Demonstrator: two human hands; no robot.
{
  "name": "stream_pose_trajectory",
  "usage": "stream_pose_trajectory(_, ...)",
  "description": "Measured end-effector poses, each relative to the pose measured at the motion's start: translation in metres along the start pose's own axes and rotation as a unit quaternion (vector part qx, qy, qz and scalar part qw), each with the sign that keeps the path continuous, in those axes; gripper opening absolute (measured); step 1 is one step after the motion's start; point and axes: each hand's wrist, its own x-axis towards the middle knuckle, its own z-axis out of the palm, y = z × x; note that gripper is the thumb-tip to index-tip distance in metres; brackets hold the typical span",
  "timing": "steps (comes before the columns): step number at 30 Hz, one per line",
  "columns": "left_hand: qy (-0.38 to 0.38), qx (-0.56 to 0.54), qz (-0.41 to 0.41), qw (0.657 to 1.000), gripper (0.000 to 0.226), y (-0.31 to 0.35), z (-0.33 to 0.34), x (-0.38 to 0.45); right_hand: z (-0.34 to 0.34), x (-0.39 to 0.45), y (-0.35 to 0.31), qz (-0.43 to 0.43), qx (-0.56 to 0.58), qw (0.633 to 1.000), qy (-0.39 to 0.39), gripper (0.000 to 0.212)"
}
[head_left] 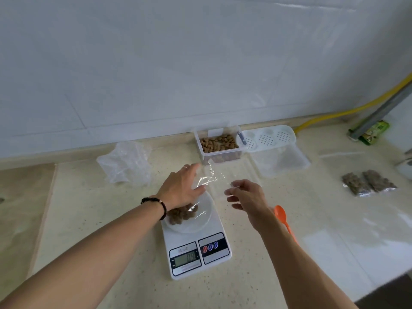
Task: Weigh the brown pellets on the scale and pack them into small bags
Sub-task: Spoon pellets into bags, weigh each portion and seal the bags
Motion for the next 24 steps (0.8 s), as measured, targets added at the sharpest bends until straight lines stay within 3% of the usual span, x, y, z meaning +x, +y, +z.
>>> stream_pose_trajectory(2,0.043,-0.093,-0.021,0.994,0.056,0.007,-0.014,0.002,0.0,-0.004,-0.013,-0.036,0.0,0.999,-0.002,0.01)
stream_pose_trajectory(6,0.071,-0.265,-0.047,0.96,0.021,0.029,-0.047,0.004,-0.006,-0.016,-0.042,-0.099,-0.01,0.995,-0.008,0.009)
stream_pose_trajectory(10,0.07,-0.328,-0.032,0.941,0.02,0.059,-0.079,0.0,-0.023,-0.03,-0.071,-0.136,0.0,0.991,-0.004,0.013)
stream_pose_trajectory(18,0.061,-0.355,0.012,0.933,0.014,0.133,-0.117,-0.015,-0.079,-0.06,-0.118,-0.215,-0.017,0.976,-0.004,0.013)
stream_pose_trajectory(21,0.101,-0.348,0.025,0.932,0.014,0.17,-0.123,-0.027,-0.106,-0.072,-0.132,-0.239,0.013,0.971,-0.001,0.015)
stream_pose_trajectory(24,0.151,-0.341,0.03,0.927,0.015,0.201,-0.124,-0.034,-0.132,-0.087,-0.145,-0.244,0.053,0.966,-0.064,0.01)
